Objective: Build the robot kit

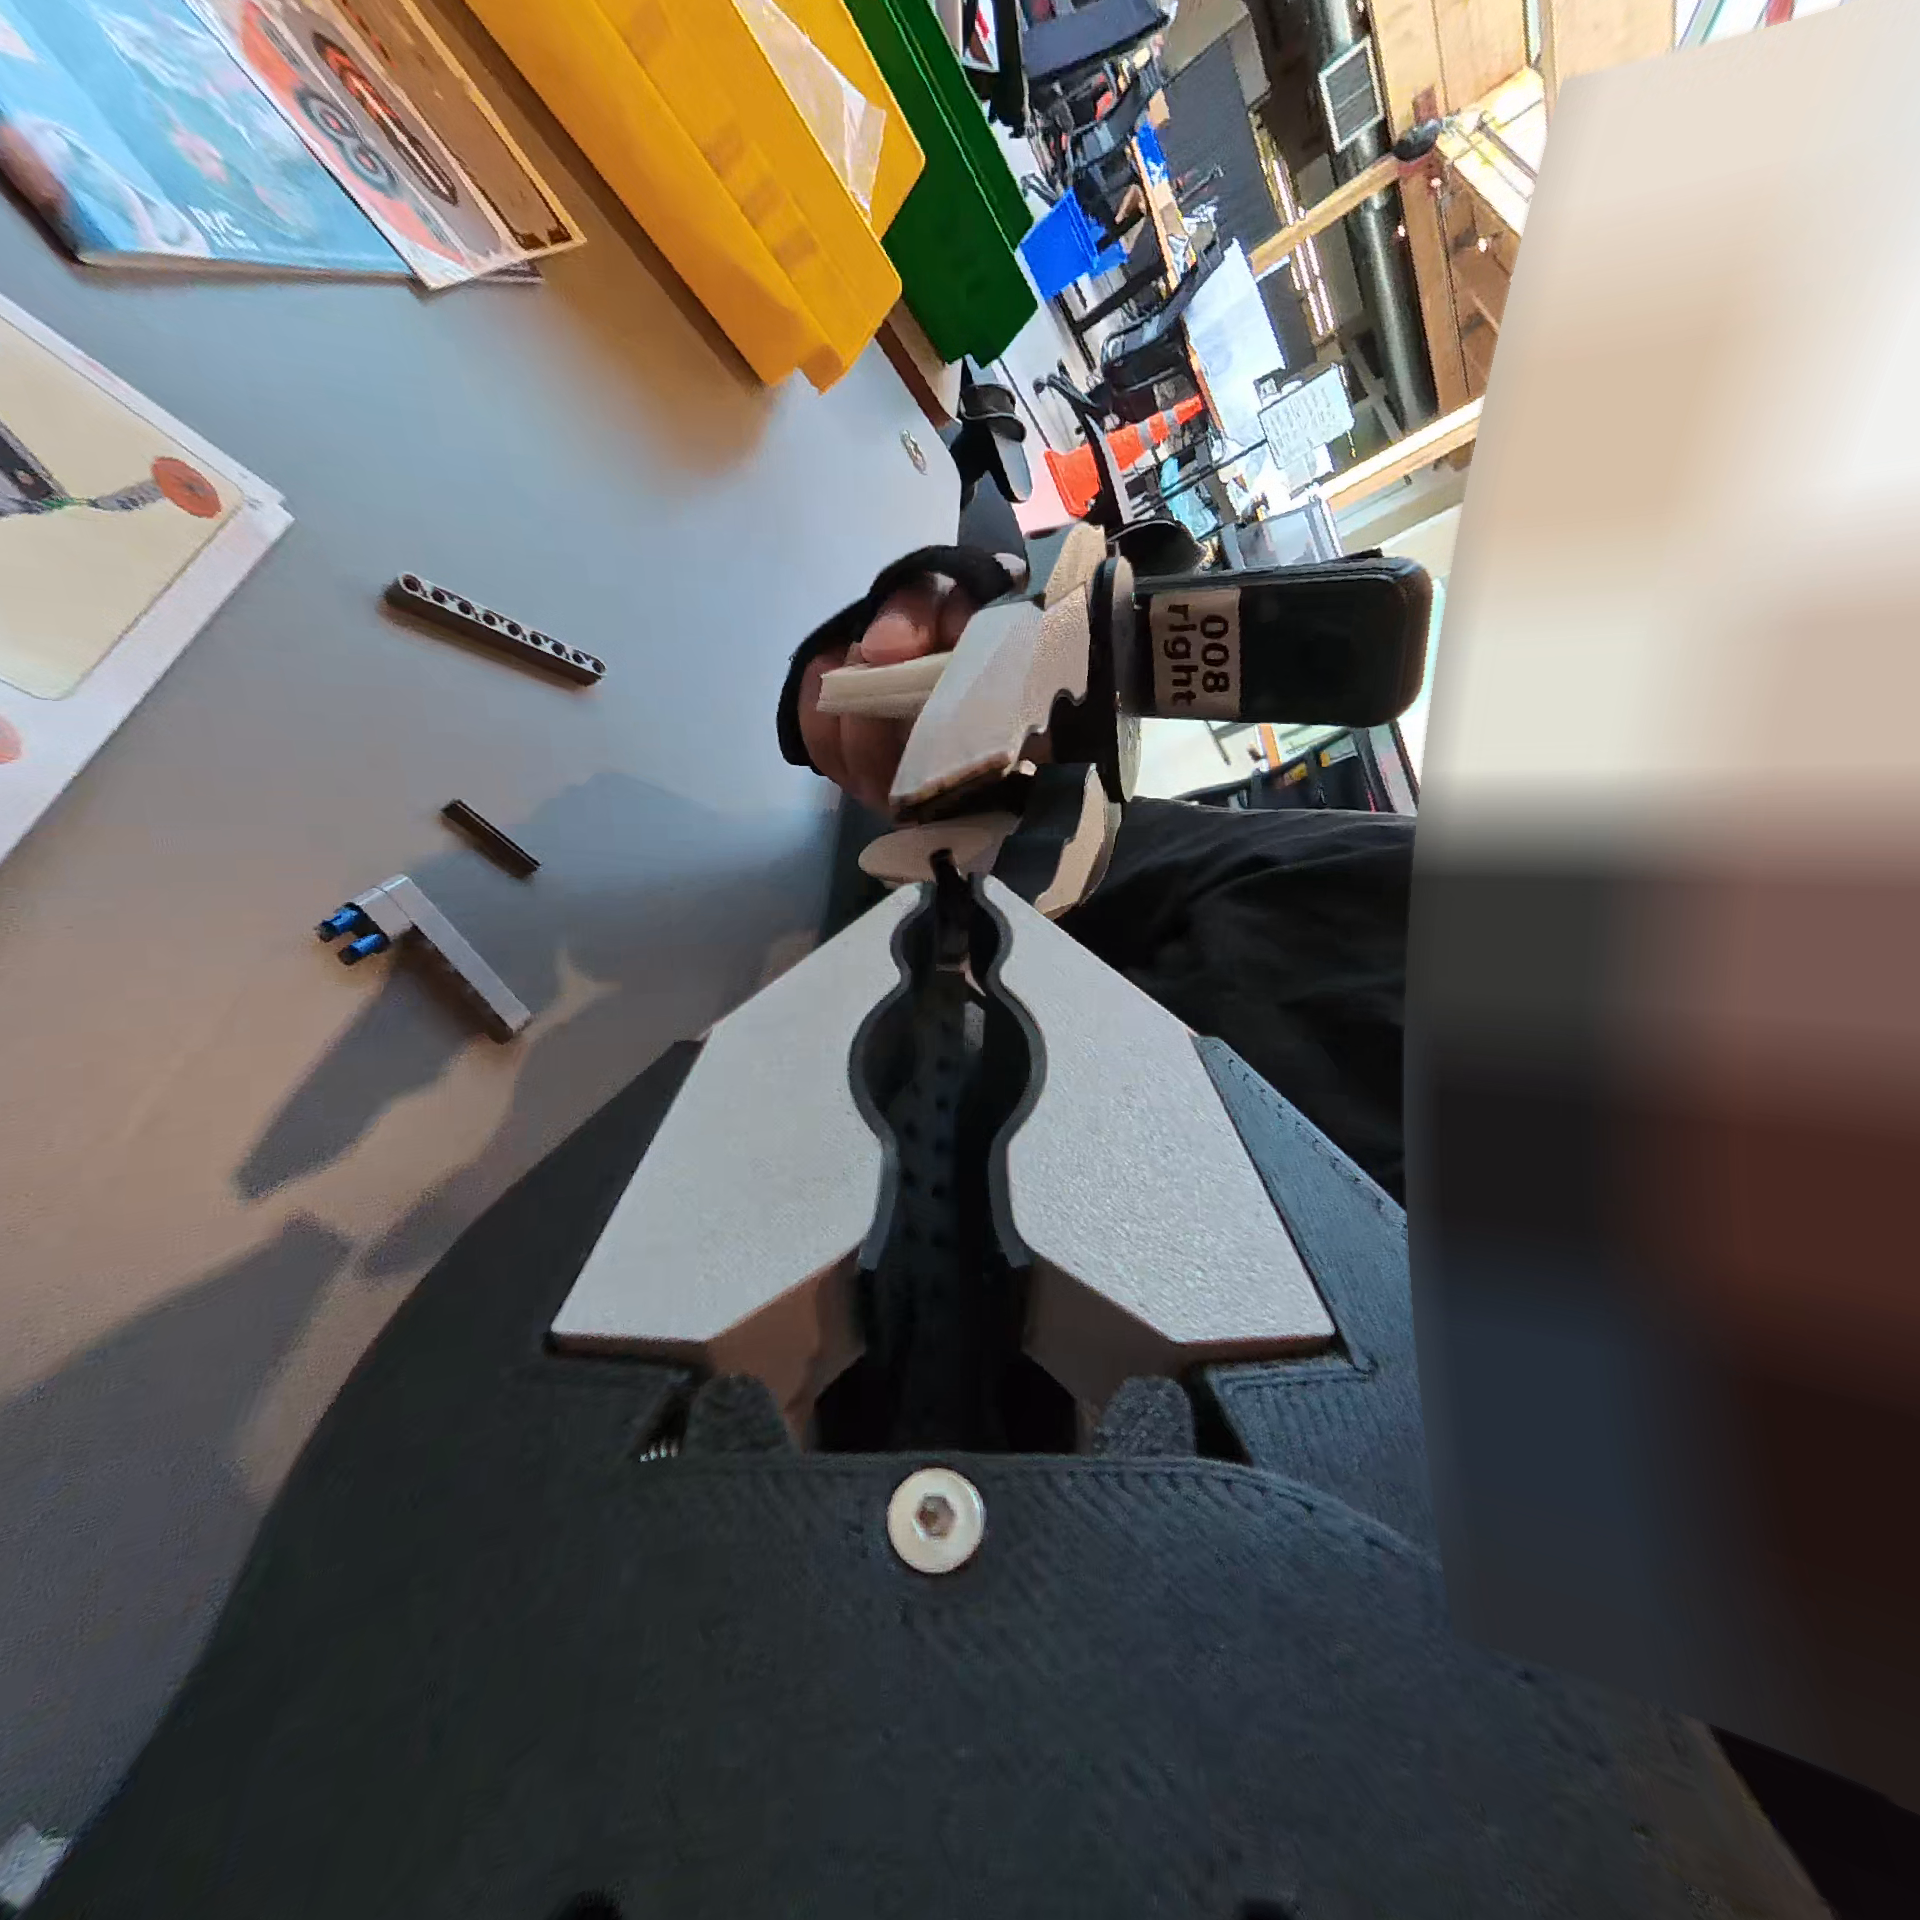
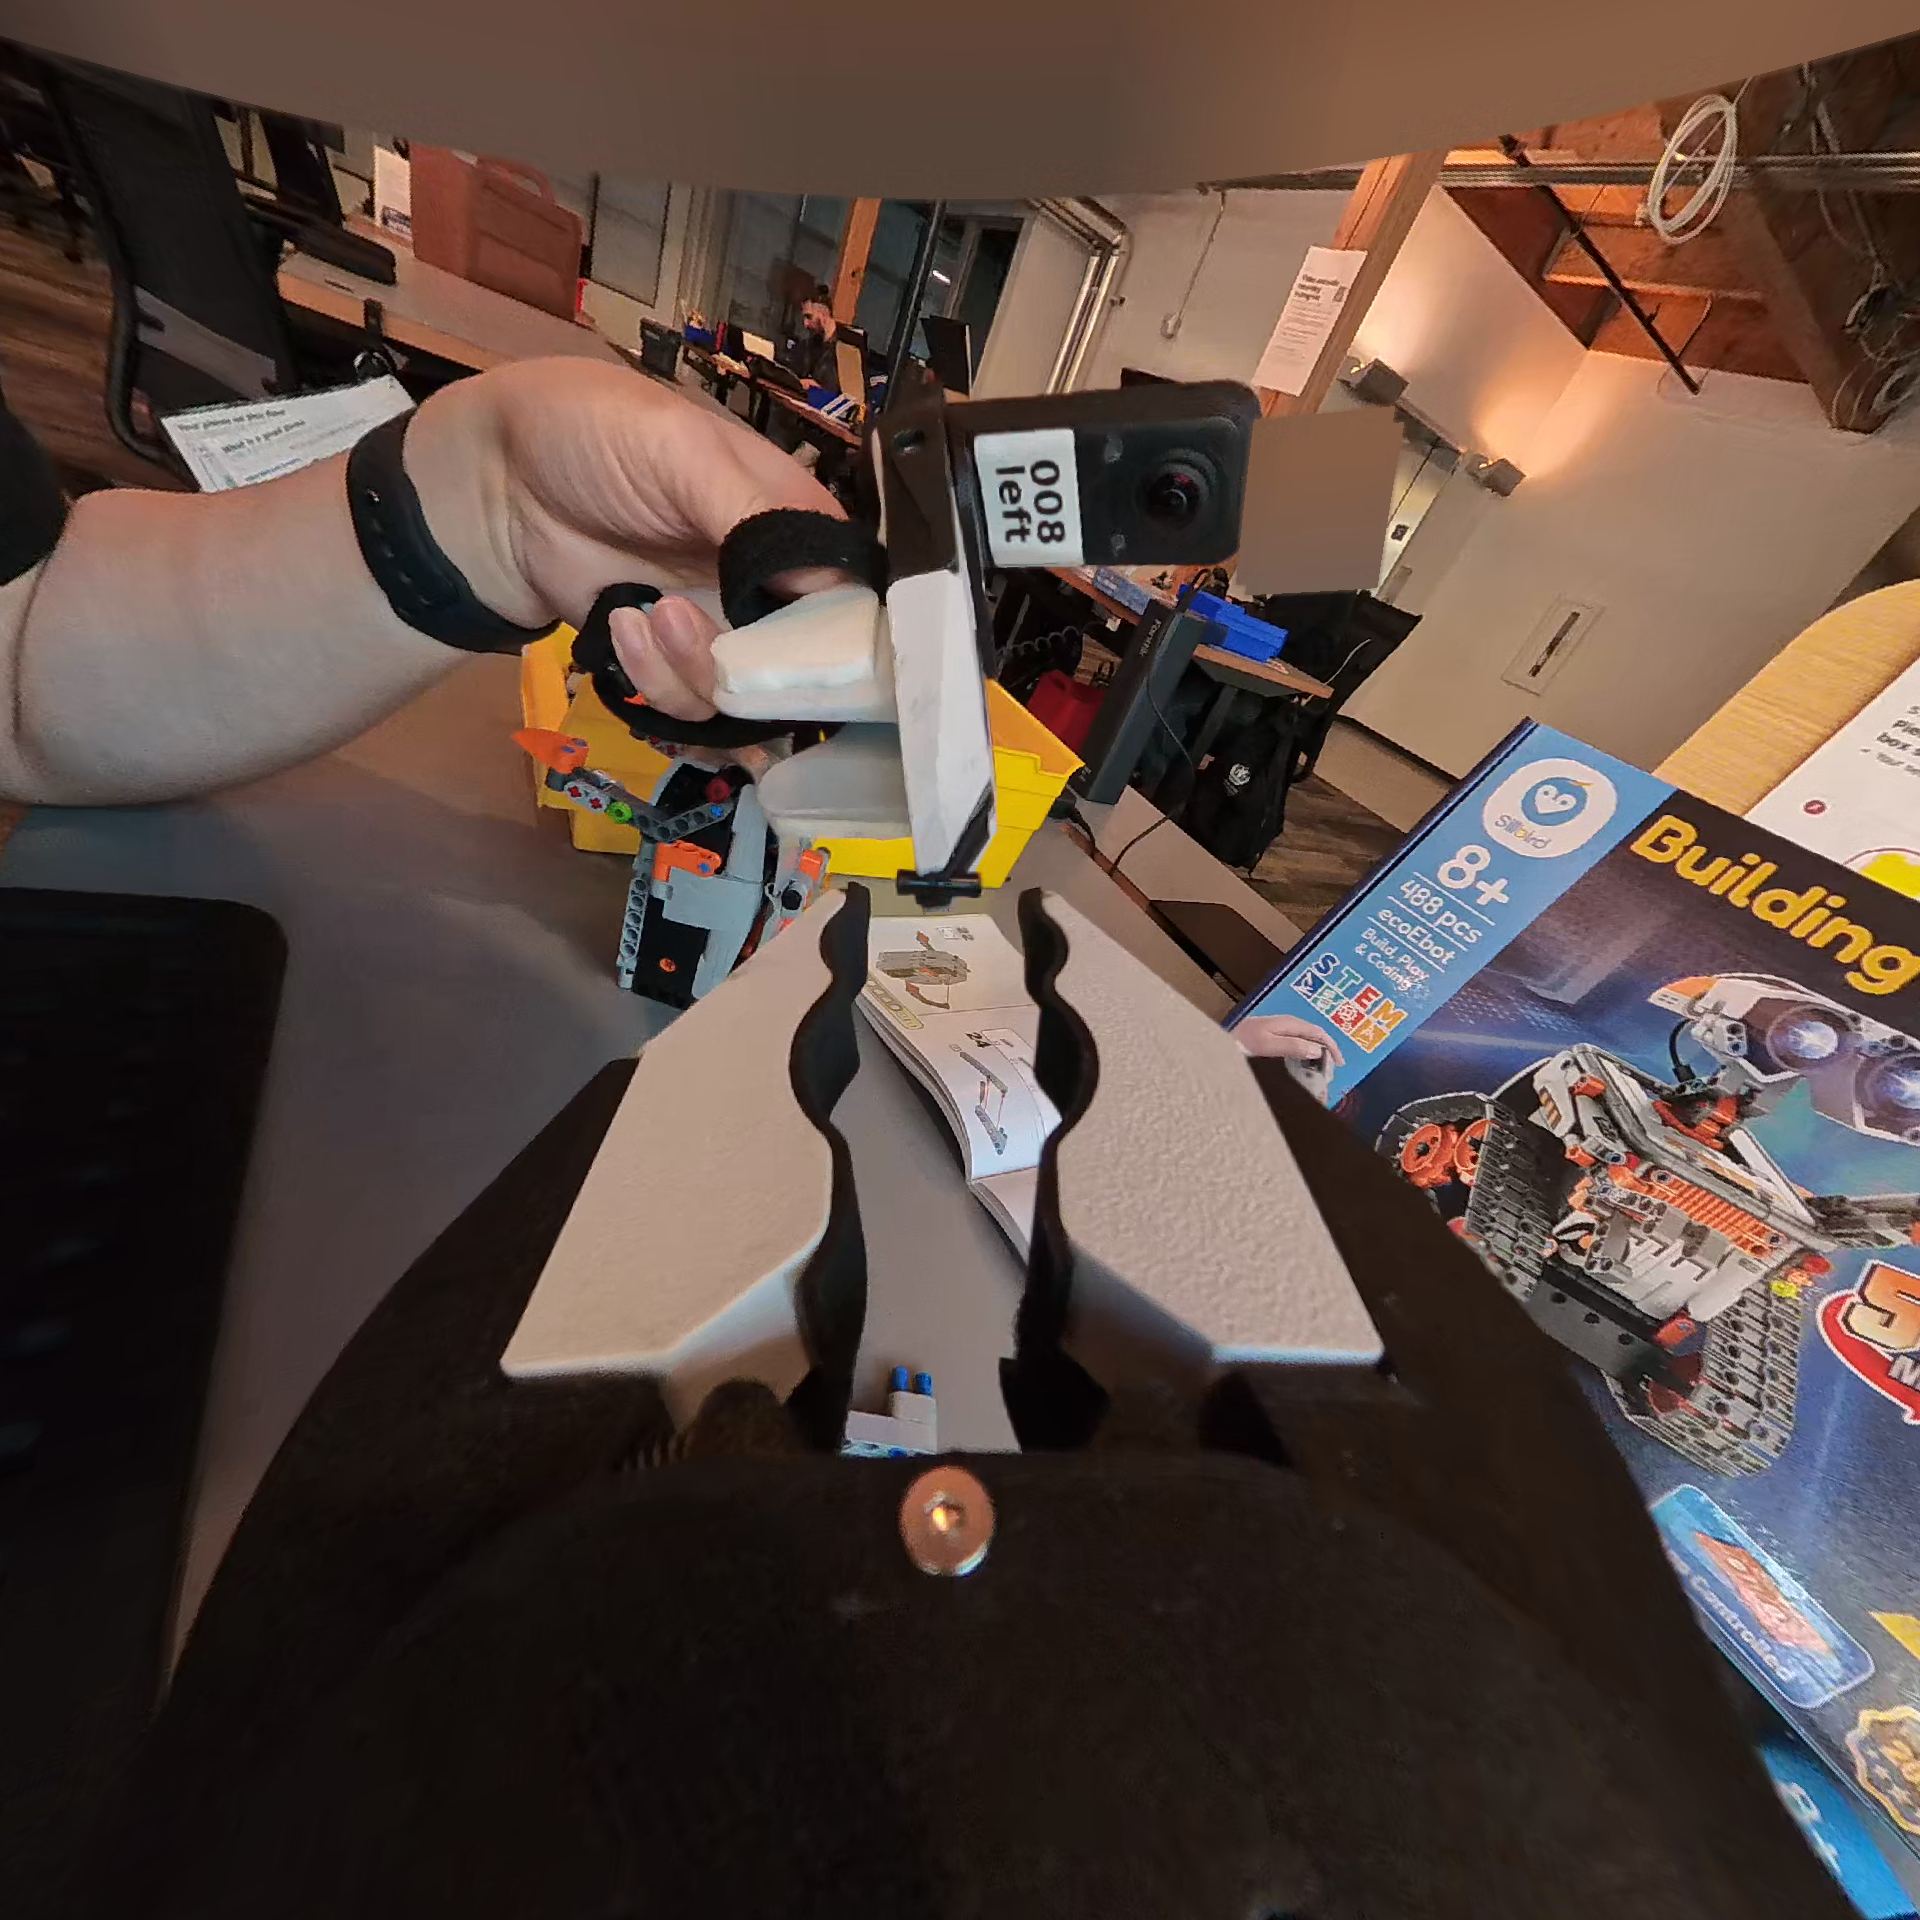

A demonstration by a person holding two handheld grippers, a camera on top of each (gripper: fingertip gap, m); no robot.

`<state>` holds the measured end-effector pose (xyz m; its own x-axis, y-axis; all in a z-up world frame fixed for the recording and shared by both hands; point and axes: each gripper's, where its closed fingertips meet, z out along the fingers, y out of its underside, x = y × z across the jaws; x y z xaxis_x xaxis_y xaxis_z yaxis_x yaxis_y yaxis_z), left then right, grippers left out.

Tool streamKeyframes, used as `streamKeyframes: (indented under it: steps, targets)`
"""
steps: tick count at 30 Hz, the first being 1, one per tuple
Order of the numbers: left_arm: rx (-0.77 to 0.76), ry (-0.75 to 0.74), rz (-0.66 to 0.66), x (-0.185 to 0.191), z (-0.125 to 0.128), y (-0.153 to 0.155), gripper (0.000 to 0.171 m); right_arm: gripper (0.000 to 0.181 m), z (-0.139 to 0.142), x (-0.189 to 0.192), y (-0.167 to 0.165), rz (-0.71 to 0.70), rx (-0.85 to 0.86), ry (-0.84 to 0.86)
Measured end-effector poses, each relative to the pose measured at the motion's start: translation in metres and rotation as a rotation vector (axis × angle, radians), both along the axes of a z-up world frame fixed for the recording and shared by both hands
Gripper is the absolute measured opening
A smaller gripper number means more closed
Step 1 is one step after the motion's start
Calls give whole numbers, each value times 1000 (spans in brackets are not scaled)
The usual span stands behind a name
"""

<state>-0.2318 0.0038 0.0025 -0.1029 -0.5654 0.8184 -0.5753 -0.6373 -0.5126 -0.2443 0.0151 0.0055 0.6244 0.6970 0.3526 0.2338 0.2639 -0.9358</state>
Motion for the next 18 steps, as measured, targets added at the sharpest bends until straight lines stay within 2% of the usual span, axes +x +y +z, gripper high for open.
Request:
streamKeyframes:
  steps: [5, 9, 11, 13, 16, 18]
  targets:
    - [8, 14, -23, 1, -4, -4, 3, 14, -3, -4, -3, 38, -29, -2]
    - [16, 46, -42, -3, -7, -2, 3, 14, -7, -5, -1, 54, -84, 12]
    - [57, 79, -27, -10, -8, 5, 3, 13, -16, -2, 2, 40, -110, -32]
    - [104, 58, 28, -17, 1, 18, 4, 13, -41, 3, 7, 33, -213, -158]
    - [199, 26, 148, -34, 20, 45, 13, 13, -100, 33, -3, 56, -404, -493]
    - [265, -7, 185, -47, 35, 54, 19, 13, -120, 53, -9, 37, -497, -539]
